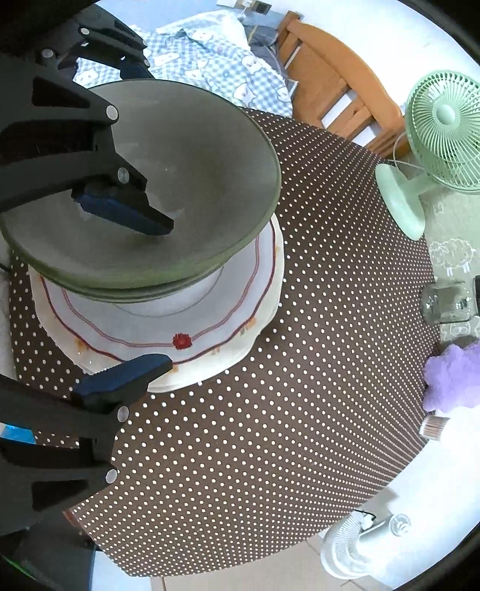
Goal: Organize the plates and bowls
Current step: 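Lower the bowls onto the red-rimmed plate with both grippers, then open both grippers to release the bowls on the plates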
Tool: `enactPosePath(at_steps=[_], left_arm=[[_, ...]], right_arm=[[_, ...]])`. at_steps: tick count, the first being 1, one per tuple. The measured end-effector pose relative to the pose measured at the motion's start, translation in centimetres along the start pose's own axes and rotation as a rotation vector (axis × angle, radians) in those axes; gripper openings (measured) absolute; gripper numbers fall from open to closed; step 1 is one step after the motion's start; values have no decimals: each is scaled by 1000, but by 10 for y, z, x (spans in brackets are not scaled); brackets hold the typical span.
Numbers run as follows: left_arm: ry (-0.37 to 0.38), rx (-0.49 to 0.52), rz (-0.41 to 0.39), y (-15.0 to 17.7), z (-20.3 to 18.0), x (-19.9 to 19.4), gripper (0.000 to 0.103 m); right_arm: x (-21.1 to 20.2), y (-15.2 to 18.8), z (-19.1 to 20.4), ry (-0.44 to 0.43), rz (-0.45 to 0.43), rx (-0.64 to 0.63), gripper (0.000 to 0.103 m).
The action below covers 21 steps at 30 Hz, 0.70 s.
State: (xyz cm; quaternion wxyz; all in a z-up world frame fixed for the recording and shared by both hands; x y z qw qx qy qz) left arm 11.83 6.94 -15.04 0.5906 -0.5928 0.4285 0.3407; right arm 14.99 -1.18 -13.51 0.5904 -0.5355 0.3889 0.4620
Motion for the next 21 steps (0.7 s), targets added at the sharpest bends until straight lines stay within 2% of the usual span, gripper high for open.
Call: enactPosePath(at_steps=[10,19,21], left_arm=[[-42,-1,-103,-3,-10,-26,84],[-106,-45,-262,4,-35,-62,84],[-115,-74,-295,7,-39,-68,84]], right_arm=[[-32,-3,-5,-19,-102,-47,73],[-75,4,-27,-77,-251,-118,73],[-86,7,-34,-79,-289,-131,78]])
Point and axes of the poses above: each gripper's, at about its wrist camera, not at the fingertips, and x roughly the way its jaws point, z to its left, y to its underside, the point moved 2 cm from there along x, roughly the way its jaws point, and after that the axes turned 1 degree about x, right-handed, at the moved point
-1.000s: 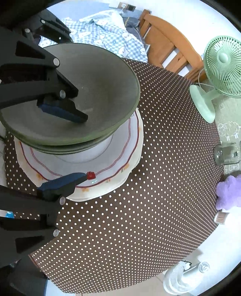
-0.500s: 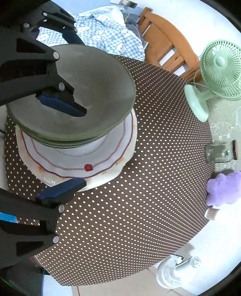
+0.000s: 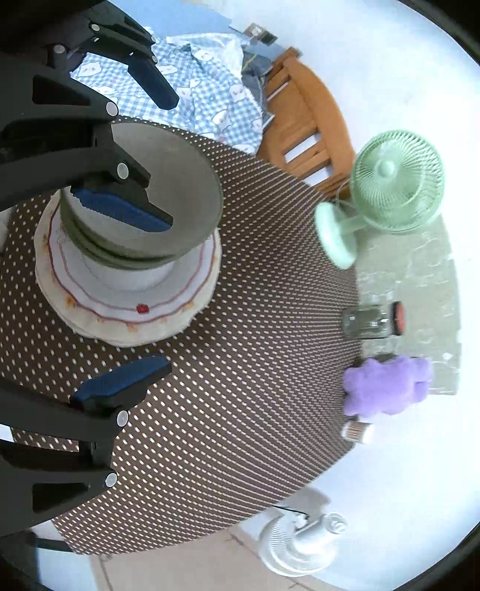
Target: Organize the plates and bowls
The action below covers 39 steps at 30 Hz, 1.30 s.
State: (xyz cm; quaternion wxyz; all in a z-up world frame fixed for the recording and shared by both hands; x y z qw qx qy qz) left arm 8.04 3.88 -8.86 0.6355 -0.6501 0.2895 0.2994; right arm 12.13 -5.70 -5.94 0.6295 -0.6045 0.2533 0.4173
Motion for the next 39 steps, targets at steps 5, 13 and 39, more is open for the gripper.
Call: enactPosePath(at_steps=[5,13,39], left_arm=[[-25,-33,-70,6,-10,-18,86],[-28,-45,-136,30,-29,-44,95],[-50,-72,-250,91,-64,-90,102]], right_arm=[[-29,9,-21,15,-110,-22,85],[-60,35,-48,41,-184,-11,87],[-113,112,-106,120,-337,3,93]])
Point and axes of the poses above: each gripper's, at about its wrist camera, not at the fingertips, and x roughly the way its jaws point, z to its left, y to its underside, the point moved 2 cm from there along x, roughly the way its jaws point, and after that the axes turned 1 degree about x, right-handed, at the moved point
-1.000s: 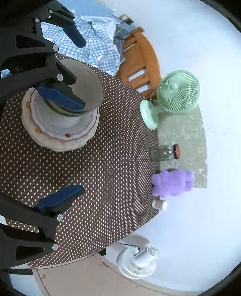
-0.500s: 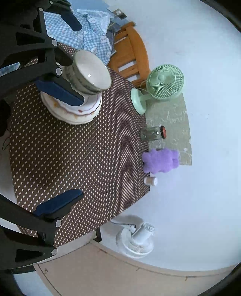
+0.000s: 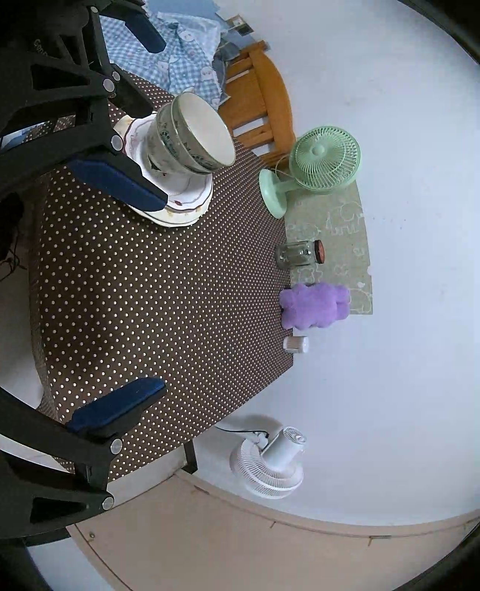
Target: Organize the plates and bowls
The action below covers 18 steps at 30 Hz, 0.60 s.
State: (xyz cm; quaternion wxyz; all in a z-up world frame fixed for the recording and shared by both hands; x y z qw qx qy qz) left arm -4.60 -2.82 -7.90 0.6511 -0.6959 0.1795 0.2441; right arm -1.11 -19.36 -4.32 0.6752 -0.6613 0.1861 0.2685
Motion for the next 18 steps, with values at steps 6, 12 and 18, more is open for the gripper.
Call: enactPosePath(at_steps=[6,12,18], left_arm=[[-11,-3,-15,-2,-2,-5,103],[-12,-3,-16,-2,-4,-5,102],[-12,-3,-16,-2,-7,-5,102]], right_arm=[[-3,0,-2,-6,-7,-4,93],[-3,0,-4,-5,-3,-2,93],[-1,2,-7,3,14,-5,93]])
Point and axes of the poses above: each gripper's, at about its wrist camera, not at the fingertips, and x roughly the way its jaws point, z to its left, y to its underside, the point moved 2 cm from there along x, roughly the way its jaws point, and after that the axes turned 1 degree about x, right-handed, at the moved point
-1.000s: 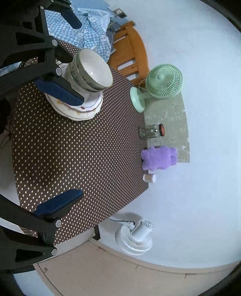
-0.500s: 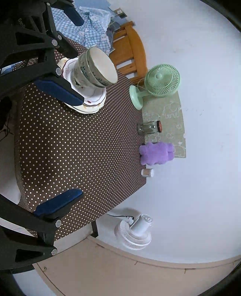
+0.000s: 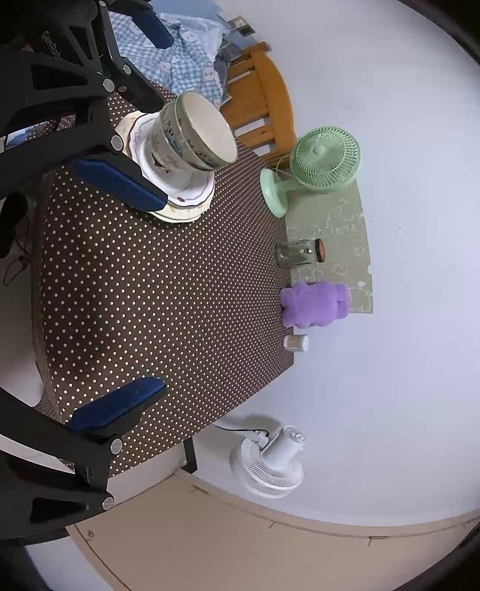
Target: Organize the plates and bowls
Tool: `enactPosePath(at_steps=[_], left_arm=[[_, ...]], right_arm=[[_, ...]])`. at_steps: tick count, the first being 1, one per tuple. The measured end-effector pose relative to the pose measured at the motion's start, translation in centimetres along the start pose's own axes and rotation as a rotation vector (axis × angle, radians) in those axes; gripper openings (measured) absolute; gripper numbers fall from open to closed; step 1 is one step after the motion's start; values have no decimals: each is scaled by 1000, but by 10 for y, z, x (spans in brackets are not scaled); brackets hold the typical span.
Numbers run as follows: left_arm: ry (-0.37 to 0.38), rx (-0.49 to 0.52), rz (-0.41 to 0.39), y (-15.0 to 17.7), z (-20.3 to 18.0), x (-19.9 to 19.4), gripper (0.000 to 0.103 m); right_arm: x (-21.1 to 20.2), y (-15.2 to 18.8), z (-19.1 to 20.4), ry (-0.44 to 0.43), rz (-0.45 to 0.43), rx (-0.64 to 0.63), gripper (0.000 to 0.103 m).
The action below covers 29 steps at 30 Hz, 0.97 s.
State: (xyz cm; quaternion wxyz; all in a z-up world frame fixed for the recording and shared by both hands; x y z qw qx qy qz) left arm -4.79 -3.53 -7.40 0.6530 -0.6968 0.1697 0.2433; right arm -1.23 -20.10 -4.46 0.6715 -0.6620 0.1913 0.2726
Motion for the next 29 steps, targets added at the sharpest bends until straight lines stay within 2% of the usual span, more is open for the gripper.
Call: enactPosePath(at_steps=[29], left_arm=[[11,6,8,0,-6,-1,103]], right_arm=[[2,2,-6,14,22,8,93]])
Point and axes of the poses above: each gripper's, at about its wrist camera, not at the fingertips, and x roughly the way its jaws point, z to its left, y to its underside, the point moved 2 cm from there along x, roughly the way its jaws point, and after that the axes turned 1 degree about x, right-handed, at the moved point
